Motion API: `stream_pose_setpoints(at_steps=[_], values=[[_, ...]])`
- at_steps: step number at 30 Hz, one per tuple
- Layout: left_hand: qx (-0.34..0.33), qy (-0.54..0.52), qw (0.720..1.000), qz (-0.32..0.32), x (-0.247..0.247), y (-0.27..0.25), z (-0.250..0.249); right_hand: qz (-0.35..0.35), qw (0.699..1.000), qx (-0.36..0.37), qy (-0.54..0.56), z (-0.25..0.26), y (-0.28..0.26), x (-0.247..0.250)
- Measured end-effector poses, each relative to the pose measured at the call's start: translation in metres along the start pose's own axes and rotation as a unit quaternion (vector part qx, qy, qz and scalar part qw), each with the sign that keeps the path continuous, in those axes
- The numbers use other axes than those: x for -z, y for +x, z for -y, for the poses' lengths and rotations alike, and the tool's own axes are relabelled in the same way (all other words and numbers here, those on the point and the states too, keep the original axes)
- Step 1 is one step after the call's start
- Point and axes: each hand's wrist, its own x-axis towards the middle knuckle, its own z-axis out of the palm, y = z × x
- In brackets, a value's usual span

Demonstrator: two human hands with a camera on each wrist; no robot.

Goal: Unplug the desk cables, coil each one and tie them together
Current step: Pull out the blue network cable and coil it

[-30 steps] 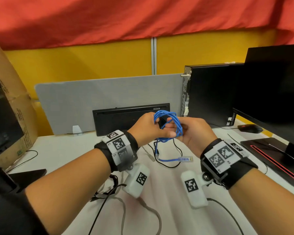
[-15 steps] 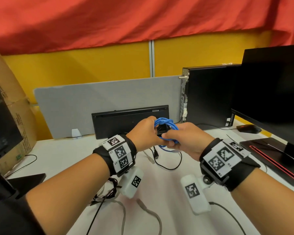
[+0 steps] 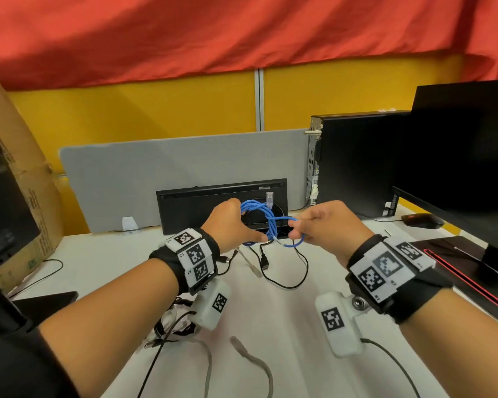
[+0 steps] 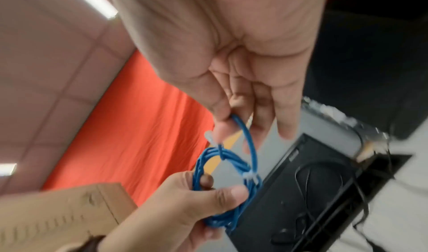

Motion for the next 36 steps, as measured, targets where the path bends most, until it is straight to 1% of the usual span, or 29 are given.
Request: stream_pose_setpoints(at_steps=[2, 3, 4, 6, 7, 8, 9, 10, 11, 13, 16, 18, 20, 23, 24, 26, 29, 31, 32, 34, 35, 36], values=[[0.008, -0.009, 1.000, -0.001, -0.001, 0.001, 0.001, 0.012, 0.991, -0.019, 0.129, 0.000, -0.003, -0.003], [0.010, -0.017, 1.000, -0.003, -0.001, 0.001, 0.002, 0.010, 0.988, -0.025, 0.154, 0.000, -0.002, -0.003], [0.015, -0.023, 1.000, -0.005, 0.000, 0.001, 0.004, 0.006, 0.988, -0.027, 0.150, -0.001, 0.000, -0.003], [0.034, -0.039, 0.999, -0.006, 0.002, 0.001, 0.009, 0.005, 0.997, -0.001, 0.072, -0.003, 0.003, 0.002], [0.043, -0.047, 0.998, -0.003, 0.003, 0.001, 0.011, 0.003, 0.999, 0.034, -0.002, -0.004, 0.003, 0.005], [0.046, -0.054, 0.997, 0.000, 0.004, 0.000, 0.012, -0.002, 0.993, 0.082, -0.088, -0.006, 0.003, 0.008], [0.043, -0.070, 0.997, 0.005, 0.005, 0.000, 0.013, -0.012, 0.977, 0.128, -0.170, -0.007, 0.003, 0.010], [0.040, -0.107, 0.993, 0.013, 0.005, 0.000, 0.013, -0.024, 0.960, 0.160, -0.229, -0.009, 0.004, 0.010], [0.036, -0.158, 0.987, 0.027, 0.006, -0.002, 0.012, -0.042, 0.947, 0.176, -0.267, -0.011, 0.005, 0.011], [0.031, -0.267, 0.961, 0.066, 0.008, -0.008, 0.005, -0.079, 0.928, 0.198, -0.305, -0.019, 0.009, 0.013], [0.018, -0.376, 0.918, 0.125, 0.006, -0.014, -0.004, -0.116, 0.925, 0.210, -0.295, -0.030, 0.016, 0.011], [0.016, -0.422, 0.895, 0.142, 0.001, -0.012, -0.009, -0.140, 0.936, 0.214, -0.243, -0.033, 0.019, 0.006], [0.009, -0.459, 0.874, 0.158, 0.000, -0.013, -0.014, -0.148, 0.950, 0.213, -0.172, -0.034, 0.020, 0.001], [0.004, -0.488, 0.858, 0.163, -0.003, -0.013, -0.020, -0.137, 0.963, 0.204, -0.110, -0.032, 0.020, -0.007], [0.001, -0.490, 0.855, 0.172, -0.004, -0.014, -0.022, -0.132, 0.967, 0.201, -0.086, -0.031, 0.020, -0.009], [0.001, -0.492, 0.854, 0.170, -0.005, -0.017, -0.026, -0.112, 0.976, 0.189, -0.002, -0.028, 0.017, -0.013], [0.013, -0.501, 0.849, 0.165, -0.004, -0.021, -0.033, -0.060, 0.975, 0.165, 0.136, -0.023, 0.012, -0.018], [0.019, -0.511, 0.847, 0.149, -0.004, -0.025, -0.036, -0.018, 0.966, 0.128, 0.225, -0.019, 0.010, -0.019], [0.018, -0.517, 0.843, 0.150, -0.004, -0.026, -0.038, 0.019, 0.952, 0.108, 0.284, -0.017, 0.009, -0.017], [0.005, -0.513, 0.848, 0.133, -0.002, -0.027, -0.040, 0.106, 0.902, 0.065, 0.412, -0.014, 0.004, -0.014], [0.006, -0.514, 0.848, 0.127, -0.002, -0.026, -0.039, 0.136, 0.878, 0.046, 0.457, -0.013, 0.002, -0.014], [0.012, -0.504, 0.855, 0.121, -0.004, -0.024, -0.036, 0.144, 0.869, 0.033, 0.471, -0.012, 0.000, -0.014]])
